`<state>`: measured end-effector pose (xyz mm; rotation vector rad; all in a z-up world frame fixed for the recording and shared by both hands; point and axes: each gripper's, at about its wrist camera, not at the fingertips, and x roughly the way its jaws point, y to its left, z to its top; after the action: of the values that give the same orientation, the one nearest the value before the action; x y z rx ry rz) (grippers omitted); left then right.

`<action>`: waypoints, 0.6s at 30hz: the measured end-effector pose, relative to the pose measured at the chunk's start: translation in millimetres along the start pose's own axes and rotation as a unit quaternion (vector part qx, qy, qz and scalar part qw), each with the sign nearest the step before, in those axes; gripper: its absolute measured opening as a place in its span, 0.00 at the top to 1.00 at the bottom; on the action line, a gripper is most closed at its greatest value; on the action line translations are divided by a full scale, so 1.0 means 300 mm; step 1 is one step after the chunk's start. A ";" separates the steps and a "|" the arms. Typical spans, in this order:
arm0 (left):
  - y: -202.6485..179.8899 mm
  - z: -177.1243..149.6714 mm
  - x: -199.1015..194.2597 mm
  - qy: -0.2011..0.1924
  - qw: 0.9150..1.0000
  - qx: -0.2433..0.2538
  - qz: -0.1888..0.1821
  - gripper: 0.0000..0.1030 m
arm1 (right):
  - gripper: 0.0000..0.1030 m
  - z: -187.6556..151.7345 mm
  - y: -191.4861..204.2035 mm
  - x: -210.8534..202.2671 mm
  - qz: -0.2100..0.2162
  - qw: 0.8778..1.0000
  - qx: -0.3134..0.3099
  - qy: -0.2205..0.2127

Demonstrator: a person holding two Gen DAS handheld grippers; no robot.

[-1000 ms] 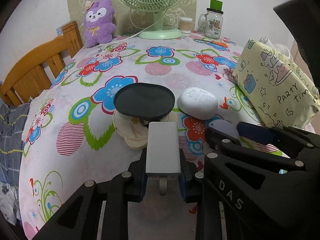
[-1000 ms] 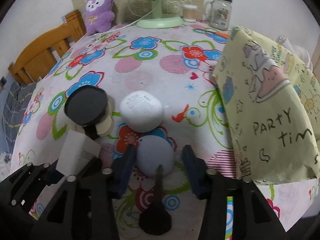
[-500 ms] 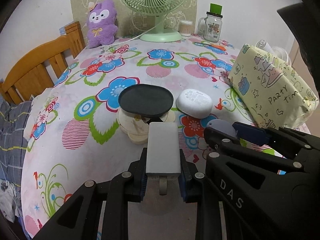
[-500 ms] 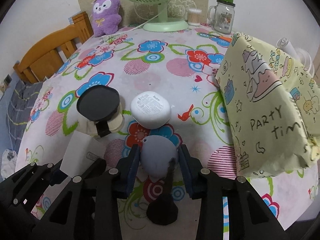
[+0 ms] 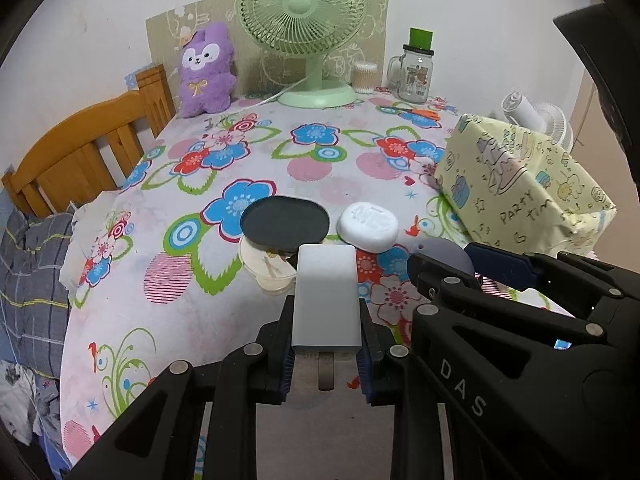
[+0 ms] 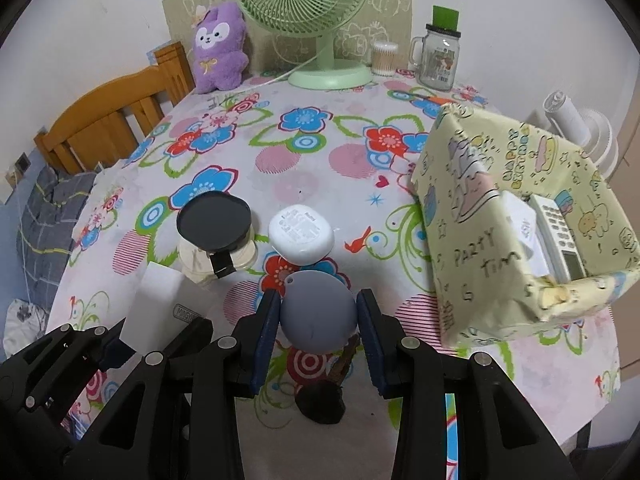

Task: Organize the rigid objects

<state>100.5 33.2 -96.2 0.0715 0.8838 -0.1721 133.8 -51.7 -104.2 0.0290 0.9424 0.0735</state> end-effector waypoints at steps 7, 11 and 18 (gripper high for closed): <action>-0.034 0.012 -0.047 -0.011 1.000 0.007 0.000 0.76 | 0.59 0.005 -0.021 -0.062 -0.006 1.000 -0.004 -0.015; -0.048 0.015 -0.077 -0.016 1.000 0.008 -0.001 0.76 | 0.59 0.007 -0.030 -0.097 -0.008 1.000 -0.007 -0.021; -0.078 0.033 -0.126 -0.028 1.000 0.012 0.000 0.76 | 0.59 0.014 -0.047 -0.161 -0.012 0.999 -0.013 -0.035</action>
<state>80.4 13.4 -60.4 0.0887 0.8264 -0.1840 109.5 -69.4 -63.5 -0.0044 0.8711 0.0616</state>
